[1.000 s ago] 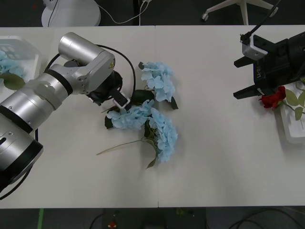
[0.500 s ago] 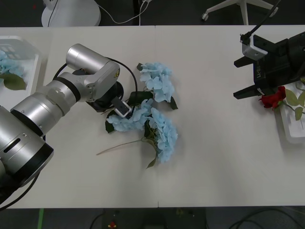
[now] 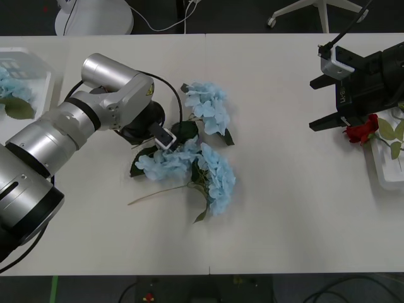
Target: Put the red flowers into the right box and the blue flowers into the left box
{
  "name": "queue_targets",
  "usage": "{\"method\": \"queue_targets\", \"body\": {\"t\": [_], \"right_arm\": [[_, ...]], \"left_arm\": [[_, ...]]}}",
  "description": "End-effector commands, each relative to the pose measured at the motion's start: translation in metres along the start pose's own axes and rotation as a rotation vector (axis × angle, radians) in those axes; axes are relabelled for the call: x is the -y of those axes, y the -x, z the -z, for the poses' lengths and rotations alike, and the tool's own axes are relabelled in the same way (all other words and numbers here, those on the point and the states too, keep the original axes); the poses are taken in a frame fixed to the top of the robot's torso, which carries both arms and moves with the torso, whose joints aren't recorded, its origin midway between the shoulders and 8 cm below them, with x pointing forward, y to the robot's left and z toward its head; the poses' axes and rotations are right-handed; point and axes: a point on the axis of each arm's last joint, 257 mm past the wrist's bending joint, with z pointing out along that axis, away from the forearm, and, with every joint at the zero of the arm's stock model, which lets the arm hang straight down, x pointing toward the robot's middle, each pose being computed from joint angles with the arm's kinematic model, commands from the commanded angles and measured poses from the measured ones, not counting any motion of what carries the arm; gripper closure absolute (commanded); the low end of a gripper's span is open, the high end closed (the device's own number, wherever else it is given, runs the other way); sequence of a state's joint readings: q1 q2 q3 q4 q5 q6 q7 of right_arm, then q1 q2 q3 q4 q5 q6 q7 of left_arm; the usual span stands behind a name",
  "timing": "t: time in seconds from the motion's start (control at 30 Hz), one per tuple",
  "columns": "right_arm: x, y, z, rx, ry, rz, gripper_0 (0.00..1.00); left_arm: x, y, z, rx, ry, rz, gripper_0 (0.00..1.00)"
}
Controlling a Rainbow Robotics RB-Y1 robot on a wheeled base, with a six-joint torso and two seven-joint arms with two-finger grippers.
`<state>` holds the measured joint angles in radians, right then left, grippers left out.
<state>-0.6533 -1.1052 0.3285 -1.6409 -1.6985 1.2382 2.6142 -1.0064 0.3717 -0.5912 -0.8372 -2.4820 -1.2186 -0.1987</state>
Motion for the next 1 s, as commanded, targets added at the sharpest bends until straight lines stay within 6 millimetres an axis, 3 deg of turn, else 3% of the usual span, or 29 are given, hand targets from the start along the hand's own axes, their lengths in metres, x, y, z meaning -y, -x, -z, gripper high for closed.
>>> {"method": "queue_targets", "body": {"t": [0.03, 0.4, 0.5, 0.73, 1.0], "right_arm": [[0.012, 0.013, 0.019, -0.018, -0.033, 0.089, 0.05], [0.012, 0.013, 0.019, -0.018, -0.033, 0.089, 0.05], [0.012, 0.013, 0.019, -0.018, -0.033, 0.089, 0.05], [0.012, 0.013, 0.019, -0.018, -0.033, 0.089, 0.05], [0.012, 0.013, 0.019, -0.018, -0.033, 0.089, 0.05]], "left_arm": [[-0.042, -0.037, 0.058, 0.015, 0.125, 0.098, 1.0], [-0.063, -0.077, 0.126, 0.142, 0.286, 0.276, 1.0], [-0.062, -0.097, 0.144, 0.169, 0.323, 0.367, 1.0], [0.007, -0.155, 0.178, 0.315, 0.305, 0.815, 1.0], [0.073, -0.23, 0.222, 0.301, 0.353, 1.397, 1.0]]}}
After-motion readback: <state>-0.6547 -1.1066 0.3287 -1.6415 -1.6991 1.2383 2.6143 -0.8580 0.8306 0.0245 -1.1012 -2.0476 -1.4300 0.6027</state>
